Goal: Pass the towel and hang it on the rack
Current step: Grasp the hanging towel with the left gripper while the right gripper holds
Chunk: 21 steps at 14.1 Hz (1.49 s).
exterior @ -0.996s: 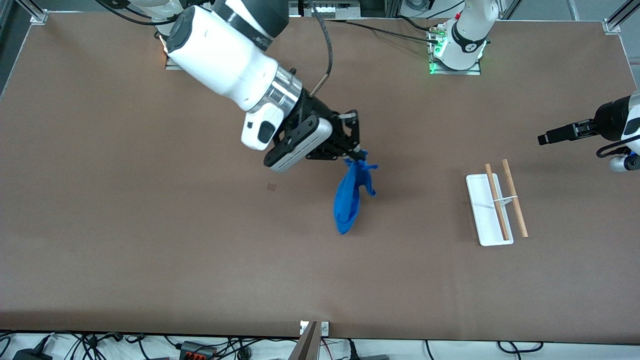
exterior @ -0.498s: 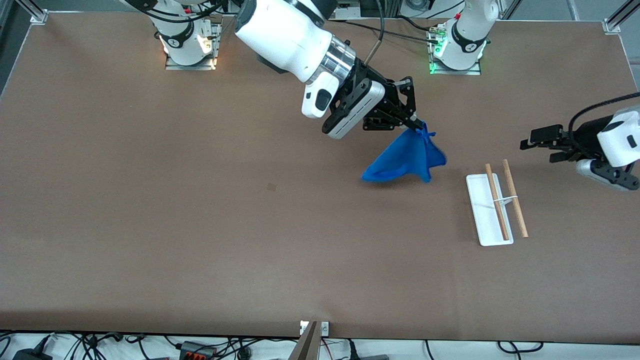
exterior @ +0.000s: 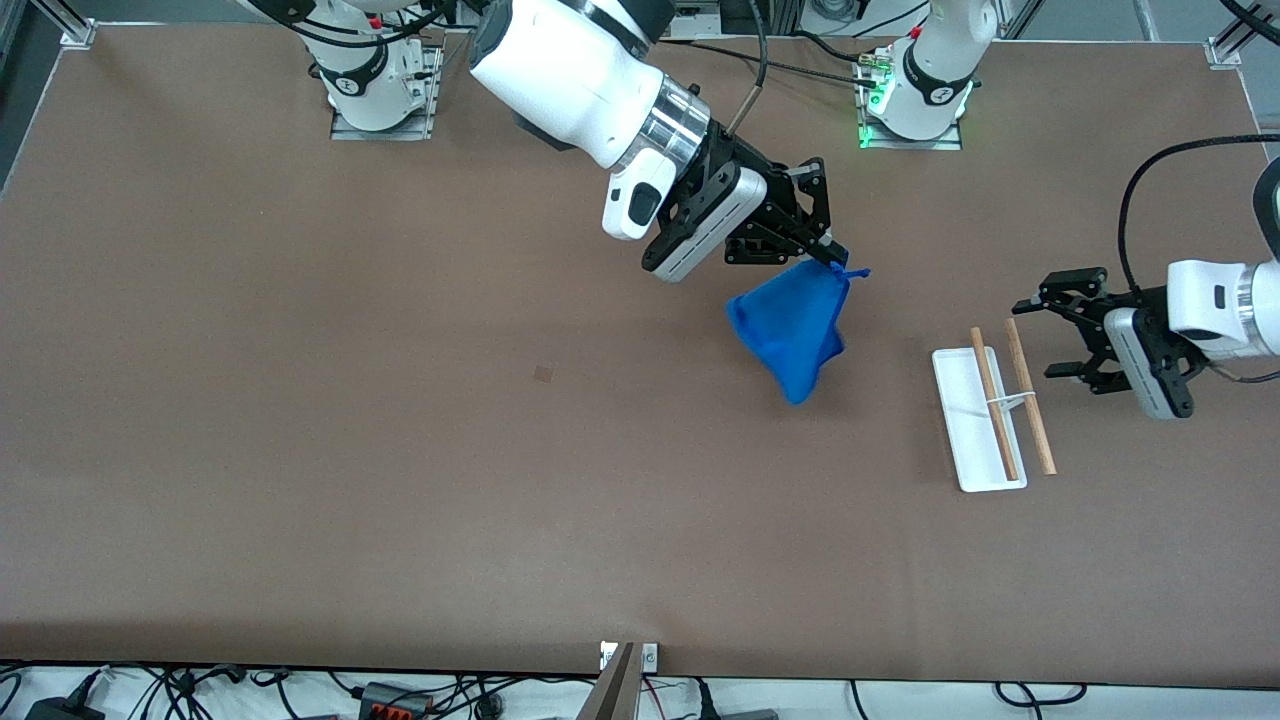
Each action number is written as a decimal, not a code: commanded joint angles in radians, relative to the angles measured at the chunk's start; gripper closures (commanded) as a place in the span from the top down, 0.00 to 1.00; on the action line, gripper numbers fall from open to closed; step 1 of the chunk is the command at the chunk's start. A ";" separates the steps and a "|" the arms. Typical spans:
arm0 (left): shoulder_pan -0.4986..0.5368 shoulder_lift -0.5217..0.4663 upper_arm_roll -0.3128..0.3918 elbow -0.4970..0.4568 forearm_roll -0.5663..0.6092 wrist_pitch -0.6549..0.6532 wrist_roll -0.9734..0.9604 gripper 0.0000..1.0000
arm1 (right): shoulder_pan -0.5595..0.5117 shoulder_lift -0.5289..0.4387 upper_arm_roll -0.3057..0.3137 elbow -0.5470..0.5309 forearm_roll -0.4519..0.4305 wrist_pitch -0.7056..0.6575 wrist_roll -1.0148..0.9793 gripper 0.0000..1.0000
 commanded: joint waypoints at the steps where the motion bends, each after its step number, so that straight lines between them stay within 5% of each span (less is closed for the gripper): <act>1: -0.020 0.035 -0.009 0.005 -0.076 -0.009 0.210 1.00 | 0.006 0.000 0.000 -0.003 0.002 0.012 0.013 0.00; 9: -0.097 0.050 -0.022 -0.103 -0.253 0.023 0.566 1.00 | 0.006 0.003 -0.002 -0.004 -0.001 0.012 0.011 0.00; 21: -0.098 0.026 -0.111 -0.297 -0.454 0.187 0.739 1.00 | 0.006 0.003 -0.002 -0.004 -0.018 0.012 0.013 0.00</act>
